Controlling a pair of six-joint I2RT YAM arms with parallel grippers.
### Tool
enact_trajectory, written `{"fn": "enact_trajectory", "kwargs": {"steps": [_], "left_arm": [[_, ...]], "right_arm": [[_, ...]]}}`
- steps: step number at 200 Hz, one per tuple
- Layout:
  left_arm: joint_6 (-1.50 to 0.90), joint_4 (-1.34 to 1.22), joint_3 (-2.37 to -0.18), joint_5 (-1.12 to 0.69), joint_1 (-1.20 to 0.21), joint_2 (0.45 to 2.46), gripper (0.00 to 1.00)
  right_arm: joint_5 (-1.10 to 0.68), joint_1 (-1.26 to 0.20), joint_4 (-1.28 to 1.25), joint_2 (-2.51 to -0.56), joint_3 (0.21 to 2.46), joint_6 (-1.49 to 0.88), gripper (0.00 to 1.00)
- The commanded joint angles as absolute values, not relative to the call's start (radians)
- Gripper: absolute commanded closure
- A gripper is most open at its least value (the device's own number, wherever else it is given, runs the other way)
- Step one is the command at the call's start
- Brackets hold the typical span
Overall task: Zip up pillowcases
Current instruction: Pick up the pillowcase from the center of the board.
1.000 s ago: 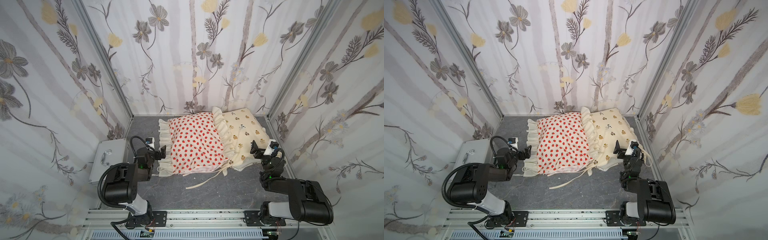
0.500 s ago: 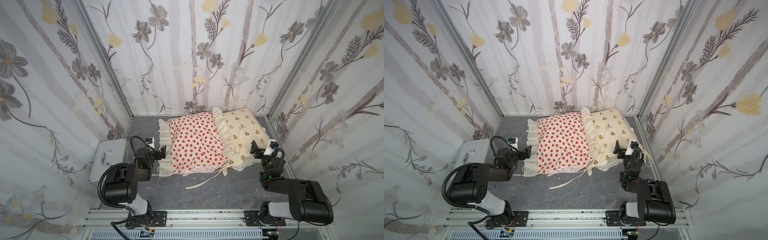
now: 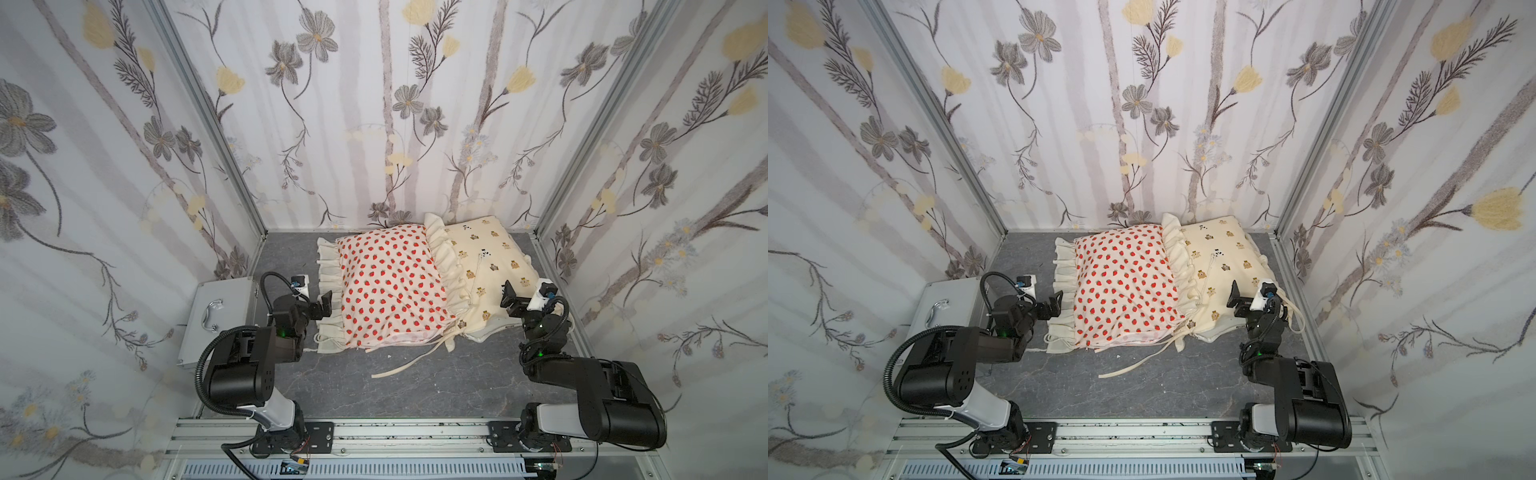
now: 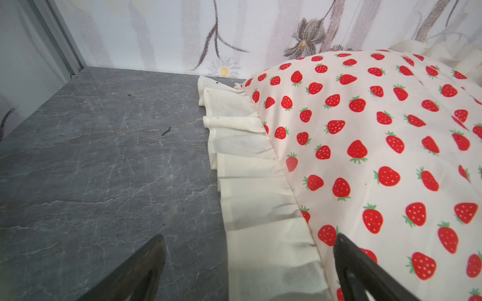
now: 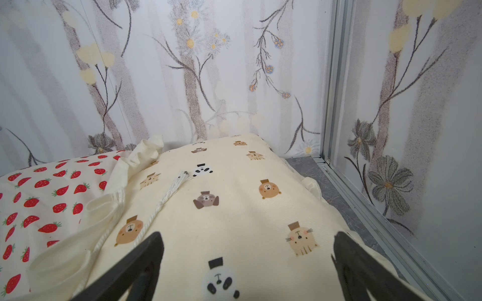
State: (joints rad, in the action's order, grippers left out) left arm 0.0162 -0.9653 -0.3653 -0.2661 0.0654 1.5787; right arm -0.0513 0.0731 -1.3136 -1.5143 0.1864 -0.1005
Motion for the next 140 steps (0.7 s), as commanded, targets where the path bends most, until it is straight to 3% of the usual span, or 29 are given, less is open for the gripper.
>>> {"fn": "enact_trajectory", "kwargs": {"steps": [1, 40, 67, 87, 117, 140], "left_arm": [[-0.022, -1.06, -0.316, -0.192, 0.066, 1.565, 0.0], [-0.056, -1.343, -0.167, -0.097, 0.066, 1.552, 0.0], [-0.063, -1.359, -0.115, -0.08, 0.066, 1.461, 0.0], [-0.066, -1.179, -0.13, -0.082, 0.065, 1.304, 0.0], [-0.153, -0.649, -0.293, -0.089, 0.067, 0.982, 0.0], [-0.249, -0.595, -0.329, -0.09, 0.067, 0.873, 0.0]], "right_arm": [[-0.027, 0.072, -1.364, -1.499, 0.16, -0.104, 0.0], [0.027, 0.072, -1.477, -1.411, 0.06, -0.118, 0.0], [0.063, 0.074, -1.348, -1.269, 0.062, -0.129, 0.0], [0.057, 0.074, -1.217, -1.141, 0.091, -0.159, 0.0], [0.063, 0.074, -0.959, -1.015, 0.195, -0.308, 0.0], [0.031, 0.077, -0.77, -0.975, 0.275, -0.434, 0.0]]}}
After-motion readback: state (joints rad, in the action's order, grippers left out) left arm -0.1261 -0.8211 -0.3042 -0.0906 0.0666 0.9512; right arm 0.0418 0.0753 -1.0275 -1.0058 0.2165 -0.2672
